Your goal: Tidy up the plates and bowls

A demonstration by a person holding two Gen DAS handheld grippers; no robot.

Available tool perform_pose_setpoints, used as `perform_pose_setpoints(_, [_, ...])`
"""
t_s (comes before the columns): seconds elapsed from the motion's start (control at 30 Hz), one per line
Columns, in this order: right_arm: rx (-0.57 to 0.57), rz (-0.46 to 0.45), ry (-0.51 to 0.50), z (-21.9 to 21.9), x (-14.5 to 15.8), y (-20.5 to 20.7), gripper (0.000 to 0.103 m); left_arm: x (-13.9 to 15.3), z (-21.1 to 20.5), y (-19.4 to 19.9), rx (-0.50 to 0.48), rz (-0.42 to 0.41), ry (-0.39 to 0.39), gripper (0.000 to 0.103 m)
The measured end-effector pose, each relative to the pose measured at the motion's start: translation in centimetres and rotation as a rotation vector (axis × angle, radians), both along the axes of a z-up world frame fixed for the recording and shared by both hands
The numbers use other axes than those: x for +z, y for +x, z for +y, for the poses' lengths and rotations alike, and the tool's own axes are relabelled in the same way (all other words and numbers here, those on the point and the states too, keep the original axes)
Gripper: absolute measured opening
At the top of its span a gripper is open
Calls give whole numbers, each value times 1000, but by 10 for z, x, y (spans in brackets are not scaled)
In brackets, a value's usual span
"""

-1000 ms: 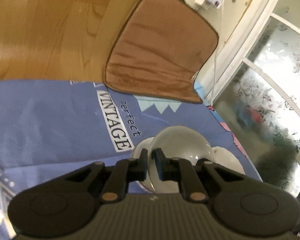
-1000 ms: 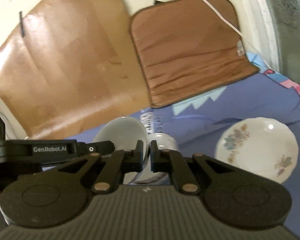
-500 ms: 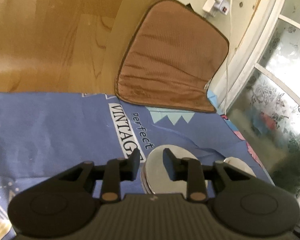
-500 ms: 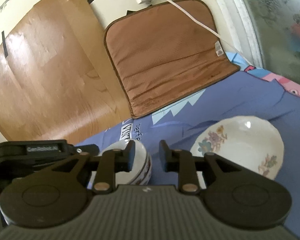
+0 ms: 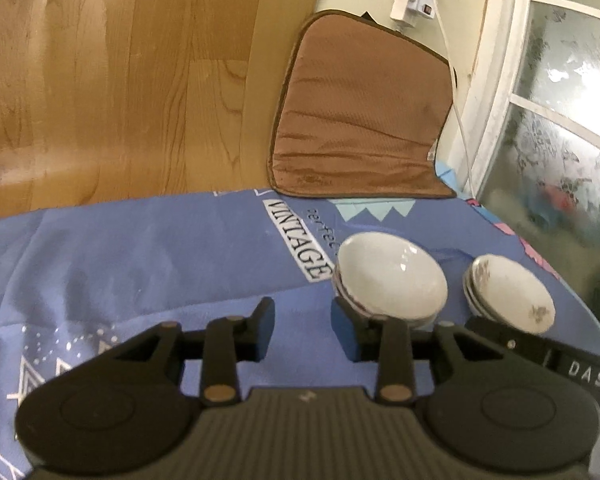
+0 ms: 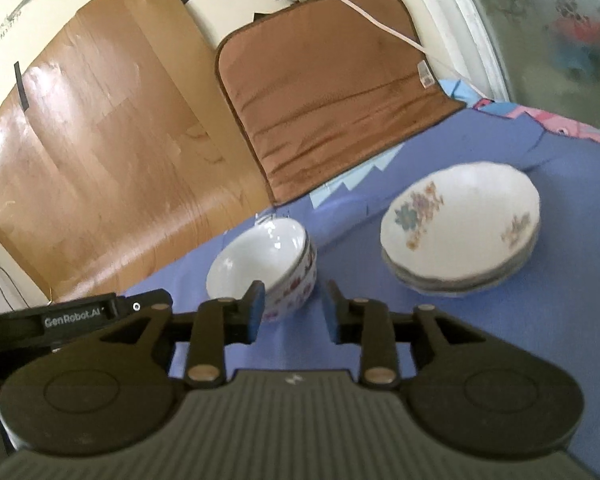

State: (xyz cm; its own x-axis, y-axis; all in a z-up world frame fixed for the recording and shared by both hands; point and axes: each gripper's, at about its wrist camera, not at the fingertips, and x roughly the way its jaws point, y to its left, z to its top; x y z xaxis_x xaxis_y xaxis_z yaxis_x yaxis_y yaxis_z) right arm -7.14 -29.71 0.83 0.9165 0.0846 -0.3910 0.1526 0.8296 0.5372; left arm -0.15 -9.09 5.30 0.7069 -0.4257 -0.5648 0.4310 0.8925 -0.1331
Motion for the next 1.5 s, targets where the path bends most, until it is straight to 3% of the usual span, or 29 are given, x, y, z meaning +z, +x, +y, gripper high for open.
perform_pose_setpoints(0.2, [18,26,-4,14,-2,0,41,-7,17,-4,3,11,-11,35])
perform_pose_setpoints(0.4, [38,18,-32,30,3,2,41,-10,34,-5,27,-1,-22,45])
perform_pose_setpoints(0.8, [71,47,-65,53,4,8,41,-19,57,0,64,9,-44,49])
perform_pose_setpoints(1.23, [75,56,-74,59,5,7,41,-24,60,1,62,30,-52,53])
perform_pose_setpoints(1.5, [55,54,-53,54,3,4,41,-26,55,1,51,47,-57,64])
